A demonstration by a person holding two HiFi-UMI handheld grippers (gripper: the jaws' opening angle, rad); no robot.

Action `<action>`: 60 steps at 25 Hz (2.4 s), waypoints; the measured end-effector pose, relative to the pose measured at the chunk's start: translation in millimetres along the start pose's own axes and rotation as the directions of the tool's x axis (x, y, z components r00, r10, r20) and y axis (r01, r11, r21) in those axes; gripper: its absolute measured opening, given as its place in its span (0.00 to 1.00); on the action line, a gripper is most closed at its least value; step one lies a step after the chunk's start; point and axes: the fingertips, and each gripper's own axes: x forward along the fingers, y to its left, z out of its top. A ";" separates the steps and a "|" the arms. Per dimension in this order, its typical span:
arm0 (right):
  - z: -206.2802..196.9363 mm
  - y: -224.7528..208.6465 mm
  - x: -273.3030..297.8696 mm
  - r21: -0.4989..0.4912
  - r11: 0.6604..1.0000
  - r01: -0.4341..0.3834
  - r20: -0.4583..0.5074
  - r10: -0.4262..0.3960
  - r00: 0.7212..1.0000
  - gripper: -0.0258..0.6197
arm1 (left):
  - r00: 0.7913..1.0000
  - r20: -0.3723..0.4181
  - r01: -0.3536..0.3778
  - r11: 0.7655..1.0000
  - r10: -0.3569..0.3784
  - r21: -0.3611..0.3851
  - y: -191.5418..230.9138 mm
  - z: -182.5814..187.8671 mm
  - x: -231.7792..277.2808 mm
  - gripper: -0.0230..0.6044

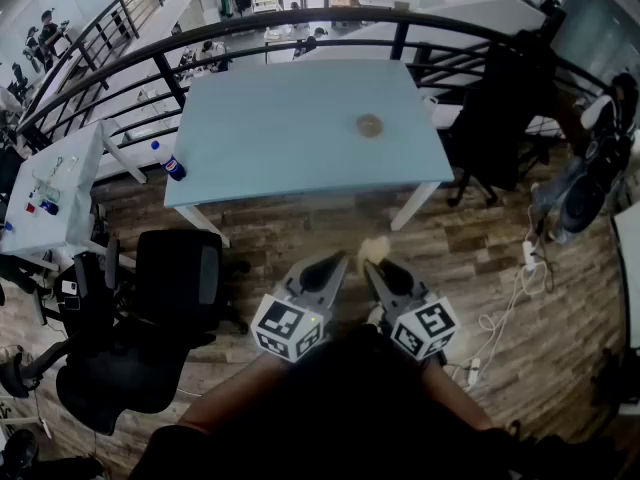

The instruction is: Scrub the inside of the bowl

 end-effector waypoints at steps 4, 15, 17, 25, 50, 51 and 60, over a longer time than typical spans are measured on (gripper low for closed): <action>-0.6 -3.7 -0.7 -0.001 1.000 0.000 0.002 0.000 1.000 0.14 | 1.000 0.000 0.003 1.000 -0.003 -0.005 -0.4 -2.2 5.8 0.03; 9.5 -33.9 -7.2 0.031 1.000 0.008 0.043 -0.009 0.999 0.14 | 1.000 -0.014 0.008 1.000 -0.008 -0.015 -2.7 -2.5 37.1 0.03; 11.1 -43.2 -7.2 0.031 0.999 0.010 0.045 -0.011 0.999 0.14 | 1.000 -0.016 0.007 1.000 -0.007 -0.018 -2.2 -2.5 46.6 0.03; 26.3 -99.3 -11.3 0.049 0.999 -0.013 0.063 0.010 0.998 0.14 | 1.000 -0.017 0.013 1.000 -0.014 -0.025 -9.0 4.2 109.4 0.03; 48.3 -279.7 -81.3 0.016 0.999 -0.030 0.081 0.028 0.996 0.14 | 0.999 -0.018 0.028 0.999 -0.028 -0.034 -87.4 2.1 302.6 0.03; 47.0 -283.5 -81.4 0.016 1.000 -0.026 0.081 0.025 0.996 0.14 | 0.999 -0.020 0.029 0.999 -0.030 -0.035 -87.1 1.0 305.1 0.03; 50.4 -314.2 -75.8 0.048 0.999 0.018 0.083 -0.022 0.996 0.14 | 1.000 -0.011 0.025 0.999 -0.025 -0.035 -77.1 3.0 333.7 0.03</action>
